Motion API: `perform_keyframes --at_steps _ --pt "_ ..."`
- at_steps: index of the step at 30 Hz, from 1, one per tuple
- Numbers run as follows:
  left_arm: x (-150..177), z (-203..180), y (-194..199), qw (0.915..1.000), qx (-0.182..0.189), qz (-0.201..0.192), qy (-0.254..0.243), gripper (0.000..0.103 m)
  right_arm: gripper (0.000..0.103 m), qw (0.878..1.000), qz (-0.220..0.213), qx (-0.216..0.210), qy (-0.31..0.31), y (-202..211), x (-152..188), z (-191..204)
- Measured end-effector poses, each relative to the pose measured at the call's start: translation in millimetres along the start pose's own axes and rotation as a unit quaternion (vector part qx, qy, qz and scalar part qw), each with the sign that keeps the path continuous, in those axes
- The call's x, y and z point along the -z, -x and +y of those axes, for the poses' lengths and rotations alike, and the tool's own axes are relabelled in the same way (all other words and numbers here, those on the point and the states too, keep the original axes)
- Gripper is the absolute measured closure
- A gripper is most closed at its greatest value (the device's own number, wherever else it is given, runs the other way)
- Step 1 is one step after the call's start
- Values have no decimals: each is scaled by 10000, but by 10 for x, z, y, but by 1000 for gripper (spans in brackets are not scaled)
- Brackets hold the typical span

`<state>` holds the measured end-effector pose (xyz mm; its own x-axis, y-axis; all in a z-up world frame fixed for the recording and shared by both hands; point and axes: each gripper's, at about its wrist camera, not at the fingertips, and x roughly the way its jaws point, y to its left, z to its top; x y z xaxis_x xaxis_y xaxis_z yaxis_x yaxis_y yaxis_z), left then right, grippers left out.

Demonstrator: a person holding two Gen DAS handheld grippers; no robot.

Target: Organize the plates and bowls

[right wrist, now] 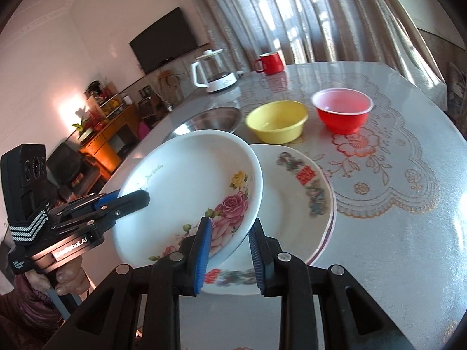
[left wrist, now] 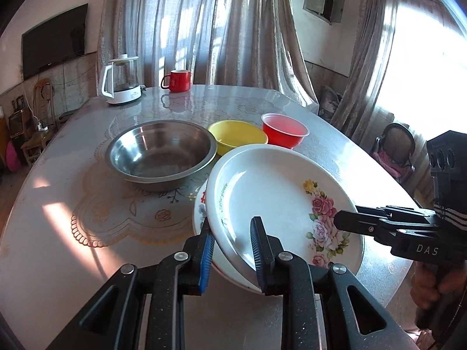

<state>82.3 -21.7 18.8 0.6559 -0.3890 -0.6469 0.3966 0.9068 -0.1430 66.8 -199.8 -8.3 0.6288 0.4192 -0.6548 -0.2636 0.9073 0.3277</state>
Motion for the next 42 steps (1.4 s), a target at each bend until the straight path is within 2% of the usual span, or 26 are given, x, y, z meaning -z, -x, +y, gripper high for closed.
perform_keyframes --at_steps 6,29,42 --pt "-1 -5 -181 9997 65 234 46 77 78 9998 74 173 -85 -22 27 -93" --pt "21 -87 -437 9984 -34 564 -60 76 78 9971 267 713 -98 -165 42 -172" --pt "56 -69 -448 9980 -89 624 62 69 75 9964 235 799 -181 -204 29 -178"
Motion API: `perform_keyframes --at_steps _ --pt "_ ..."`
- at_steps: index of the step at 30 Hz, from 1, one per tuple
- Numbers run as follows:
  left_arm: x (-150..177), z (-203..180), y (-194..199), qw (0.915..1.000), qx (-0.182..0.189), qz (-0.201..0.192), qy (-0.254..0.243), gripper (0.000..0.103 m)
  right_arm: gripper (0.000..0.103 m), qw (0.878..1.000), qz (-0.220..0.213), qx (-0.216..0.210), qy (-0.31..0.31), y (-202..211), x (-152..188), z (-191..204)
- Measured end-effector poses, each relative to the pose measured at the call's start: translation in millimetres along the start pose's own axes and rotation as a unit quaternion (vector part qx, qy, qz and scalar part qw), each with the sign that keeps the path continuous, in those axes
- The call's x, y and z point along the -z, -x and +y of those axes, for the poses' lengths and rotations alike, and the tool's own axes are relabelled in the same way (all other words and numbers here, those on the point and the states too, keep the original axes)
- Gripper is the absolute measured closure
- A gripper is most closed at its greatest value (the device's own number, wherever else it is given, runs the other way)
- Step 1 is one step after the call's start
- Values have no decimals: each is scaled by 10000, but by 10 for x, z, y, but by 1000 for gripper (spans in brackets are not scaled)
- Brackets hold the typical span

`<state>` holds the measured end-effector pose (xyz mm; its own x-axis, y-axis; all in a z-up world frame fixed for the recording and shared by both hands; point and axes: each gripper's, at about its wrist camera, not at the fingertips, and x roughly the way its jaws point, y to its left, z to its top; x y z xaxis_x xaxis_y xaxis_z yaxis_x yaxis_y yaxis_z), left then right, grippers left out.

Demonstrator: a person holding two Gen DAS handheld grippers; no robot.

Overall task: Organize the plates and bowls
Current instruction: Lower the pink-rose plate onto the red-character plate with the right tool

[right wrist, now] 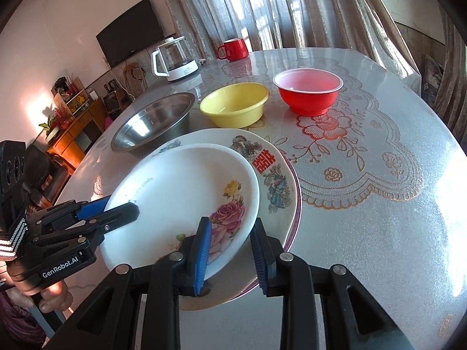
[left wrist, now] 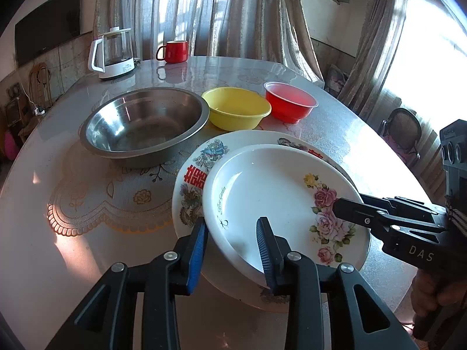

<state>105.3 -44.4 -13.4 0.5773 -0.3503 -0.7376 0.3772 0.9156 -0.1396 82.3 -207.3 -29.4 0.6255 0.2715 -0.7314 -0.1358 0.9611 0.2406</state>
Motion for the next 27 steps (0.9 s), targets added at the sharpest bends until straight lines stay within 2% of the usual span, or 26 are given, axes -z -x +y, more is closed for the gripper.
perform_keyframes --at_steps 4,6,13,19,23,27 --pt "12 19 47 9999 64 -71 56 69 74 9999 -9 124 94 -11 -3 34" --pt "7 -8 84 9998 137 -137 17 66 68 9997 -41 180 174 -8 -3 65" --pt "39 -34 79 9999 46 -104 7 66 68 9986 -67 313 411 -22 20 117" --pt "60 -24 97 9999 -2 -116 31 66 68 9983 -37 285 516 -8 34 123" --pt "63 -42 91 9999 -57 -96 21 66 65 9989 104 54 459 16 33 124" --pt "71 -47 99 9999 -84 -92 30 66 65 9983 110 242 527 32 39 150"
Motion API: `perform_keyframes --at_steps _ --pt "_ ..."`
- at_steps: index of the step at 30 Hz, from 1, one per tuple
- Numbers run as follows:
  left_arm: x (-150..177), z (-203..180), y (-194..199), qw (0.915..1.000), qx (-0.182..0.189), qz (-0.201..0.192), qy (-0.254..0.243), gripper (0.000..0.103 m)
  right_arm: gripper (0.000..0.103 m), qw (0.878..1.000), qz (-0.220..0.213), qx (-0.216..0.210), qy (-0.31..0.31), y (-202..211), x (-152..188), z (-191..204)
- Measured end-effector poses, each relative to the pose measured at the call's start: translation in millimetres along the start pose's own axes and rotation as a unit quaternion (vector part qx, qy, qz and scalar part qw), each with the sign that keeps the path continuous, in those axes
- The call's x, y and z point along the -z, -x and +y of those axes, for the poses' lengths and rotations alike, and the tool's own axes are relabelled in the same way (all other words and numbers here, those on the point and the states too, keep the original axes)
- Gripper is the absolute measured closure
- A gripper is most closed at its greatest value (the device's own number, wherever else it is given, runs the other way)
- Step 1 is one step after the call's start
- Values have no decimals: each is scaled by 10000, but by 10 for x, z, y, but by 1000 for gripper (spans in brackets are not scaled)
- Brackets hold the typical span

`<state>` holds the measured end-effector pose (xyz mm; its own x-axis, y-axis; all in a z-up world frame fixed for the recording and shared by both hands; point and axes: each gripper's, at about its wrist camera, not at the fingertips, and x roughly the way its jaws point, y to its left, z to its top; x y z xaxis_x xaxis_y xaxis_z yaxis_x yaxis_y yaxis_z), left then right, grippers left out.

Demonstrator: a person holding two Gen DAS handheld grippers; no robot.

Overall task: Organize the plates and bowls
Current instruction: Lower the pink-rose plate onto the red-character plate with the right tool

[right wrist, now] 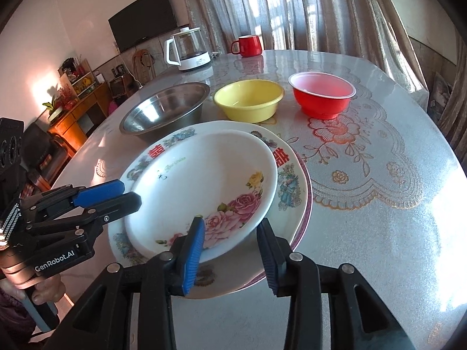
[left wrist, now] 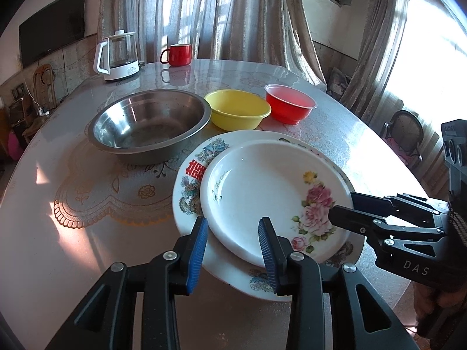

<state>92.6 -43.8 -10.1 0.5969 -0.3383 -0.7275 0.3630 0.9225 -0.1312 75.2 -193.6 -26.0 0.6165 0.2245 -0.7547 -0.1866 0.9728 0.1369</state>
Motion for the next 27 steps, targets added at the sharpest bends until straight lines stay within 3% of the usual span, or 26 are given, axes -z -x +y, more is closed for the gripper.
perform_keyframes --at_steps 13,27 --pt "38 20 28 10000 -75 -31 -21 65 65 9994 -199 70 -272 11 -36 -133" --pt "42 17 30 10000 -75 -48 -41 63 66 9998 -164 106 -101 -47 -26 -7"
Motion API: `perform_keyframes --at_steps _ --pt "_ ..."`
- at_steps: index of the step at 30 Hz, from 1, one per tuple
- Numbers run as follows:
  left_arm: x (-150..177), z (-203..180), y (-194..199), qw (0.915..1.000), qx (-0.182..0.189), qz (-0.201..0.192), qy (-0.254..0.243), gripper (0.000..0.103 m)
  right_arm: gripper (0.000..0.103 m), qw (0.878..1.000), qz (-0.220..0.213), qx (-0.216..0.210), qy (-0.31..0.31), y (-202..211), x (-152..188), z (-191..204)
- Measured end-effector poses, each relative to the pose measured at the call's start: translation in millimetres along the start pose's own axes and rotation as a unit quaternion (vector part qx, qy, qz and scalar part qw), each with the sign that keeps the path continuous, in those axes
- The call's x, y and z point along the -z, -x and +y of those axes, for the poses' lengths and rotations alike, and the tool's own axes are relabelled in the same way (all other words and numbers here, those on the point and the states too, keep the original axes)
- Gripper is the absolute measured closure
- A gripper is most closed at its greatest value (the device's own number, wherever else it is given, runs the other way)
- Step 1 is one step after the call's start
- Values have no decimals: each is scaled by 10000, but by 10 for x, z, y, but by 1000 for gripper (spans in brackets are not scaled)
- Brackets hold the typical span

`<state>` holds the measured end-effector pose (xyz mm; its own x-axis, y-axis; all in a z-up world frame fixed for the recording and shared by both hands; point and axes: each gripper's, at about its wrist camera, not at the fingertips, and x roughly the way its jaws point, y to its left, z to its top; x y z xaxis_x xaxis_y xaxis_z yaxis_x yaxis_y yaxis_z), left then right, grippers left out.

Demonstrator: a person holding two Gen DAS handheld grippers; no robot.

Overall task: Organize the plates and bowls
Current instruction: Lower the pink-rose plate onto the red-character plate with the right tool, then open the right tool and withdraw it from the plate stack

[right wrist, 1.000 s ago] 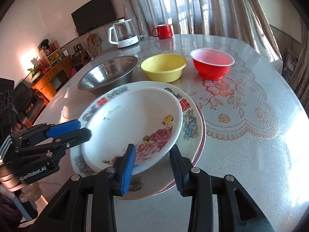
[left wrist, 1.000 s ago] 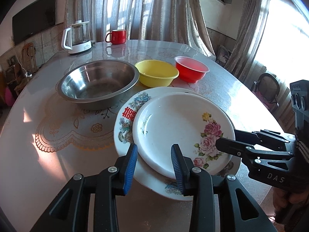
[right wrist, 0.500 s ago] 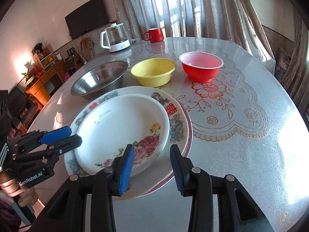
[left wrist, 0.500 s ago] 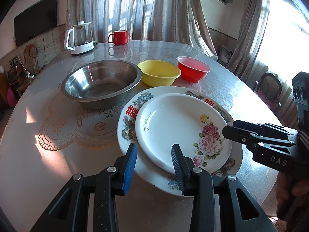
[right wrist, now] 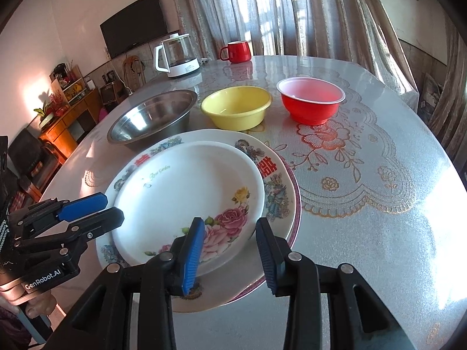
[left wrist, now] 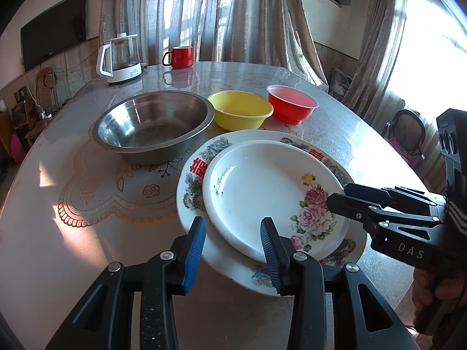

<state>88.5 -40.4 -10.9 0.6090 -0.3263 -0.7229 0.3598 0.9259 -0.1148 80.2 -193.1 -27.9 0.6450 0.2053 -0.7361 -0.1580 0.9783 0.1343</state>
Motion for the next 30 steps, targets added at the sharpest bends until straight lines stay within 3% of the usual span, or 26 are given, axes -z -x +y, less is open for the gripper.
perform_keyframes --at_steps 18,24,30 --pt "15 47 43 9998 -58 -29 178 55 65 9993 0 165 330 5 51 95" --pt "28 140 56 9993 -132 1 350 55 65 9999 36 8 126 44 45 26" --pt "37 202 66 9988 -168 -12 460 55 65 9986 -251 134 -456 190 1 -223"
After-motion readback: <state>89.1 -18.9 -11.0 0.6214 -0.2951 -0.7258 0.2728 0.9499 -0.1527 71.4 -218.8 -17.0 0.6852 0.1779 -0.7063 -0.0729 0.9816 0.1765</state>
